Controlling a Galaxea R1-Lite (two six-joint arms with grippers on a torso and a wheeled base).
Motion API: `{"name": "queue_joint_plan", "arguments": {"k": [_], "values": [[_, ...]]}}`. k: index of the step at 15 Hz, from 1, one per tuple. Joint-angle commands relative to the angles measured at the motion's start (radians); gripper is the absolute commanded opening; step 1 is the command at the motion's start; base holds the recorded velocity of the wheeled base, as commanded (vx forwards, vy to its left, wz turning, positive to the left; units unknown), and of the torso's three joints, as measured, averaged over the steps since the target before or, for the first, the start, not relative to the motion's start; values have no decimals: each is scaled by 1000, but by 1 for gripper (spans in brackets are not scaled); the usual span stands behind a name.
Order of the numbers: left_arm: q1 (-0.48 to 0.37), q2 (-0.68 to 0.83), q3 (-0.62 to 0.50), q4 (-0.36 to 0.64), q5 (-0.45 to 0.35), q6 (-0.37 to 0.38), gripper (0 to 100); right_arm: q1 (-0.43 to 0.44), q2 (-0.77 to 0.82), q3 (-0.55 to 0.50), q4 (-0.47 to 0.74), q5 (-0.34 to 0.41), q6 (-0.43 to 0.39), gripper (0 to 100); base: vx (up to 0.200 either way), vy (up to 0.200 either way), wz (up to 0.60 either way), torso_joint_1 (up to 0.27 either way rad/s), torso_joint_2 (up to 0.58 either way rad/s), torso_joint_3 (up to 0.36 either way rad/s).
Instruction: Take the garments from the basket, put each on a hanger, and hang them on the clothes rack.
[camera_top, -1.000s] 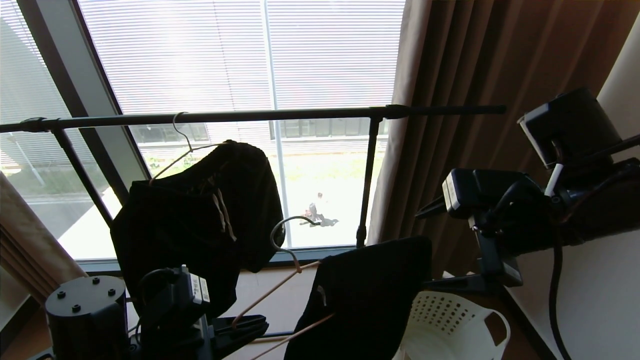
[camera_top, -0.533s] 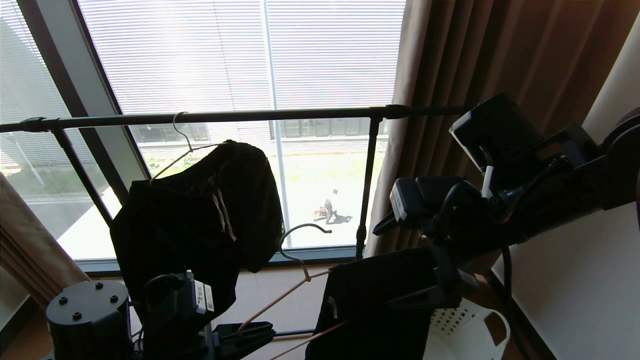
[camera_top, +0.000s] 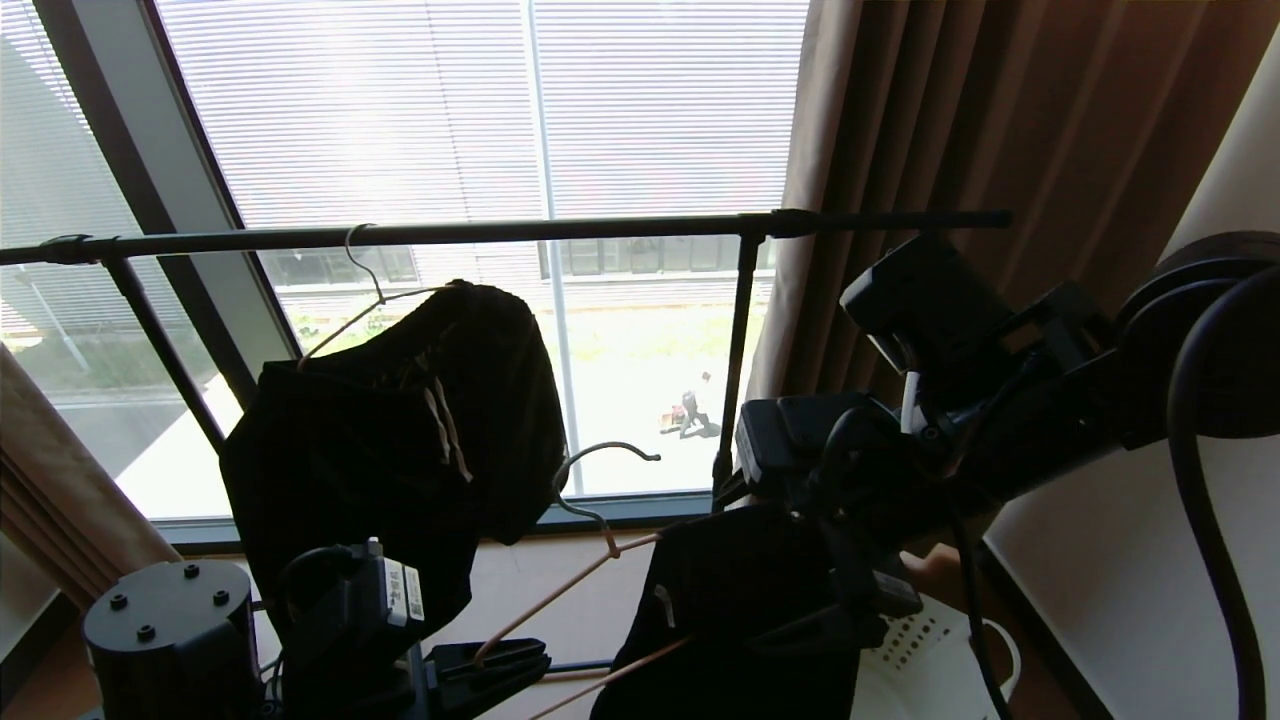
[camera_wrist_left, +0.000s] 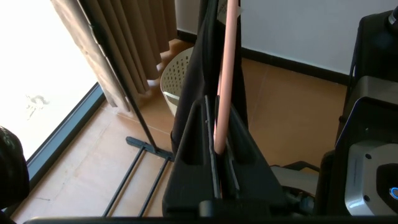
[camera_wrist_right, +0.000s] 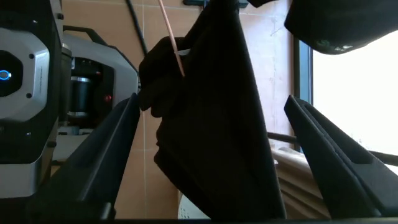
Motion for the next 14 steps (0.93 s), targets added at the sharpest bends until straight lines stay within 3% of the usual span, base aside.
{"name": "queue_joint_plan", "arguments": {"k": [1, 8, 9, 14], "values": [[-1, -1, 0, 0, 0, 0, 0, 8, 19, -2, -3, 0, 0, 100, 0, 0, 0, 0, 0, 0], [-2, 1, 8, -16, 0, -1, 0, 22, 36, -5, -11, 0, 2, 100, 0, 0, 0, 0, 0, 0], [-2, 2, 8, -16, 0, -1, 0, 25, 38, -5, -11, 0, 2, 0, 0, 0, 0, 0, 0, 0], [1, 5, 3, -16, 0, -4, 0, 25, 38, -17, -11, 1, 10, 0, 0, 0, 0, 0, 0, 0]]}}
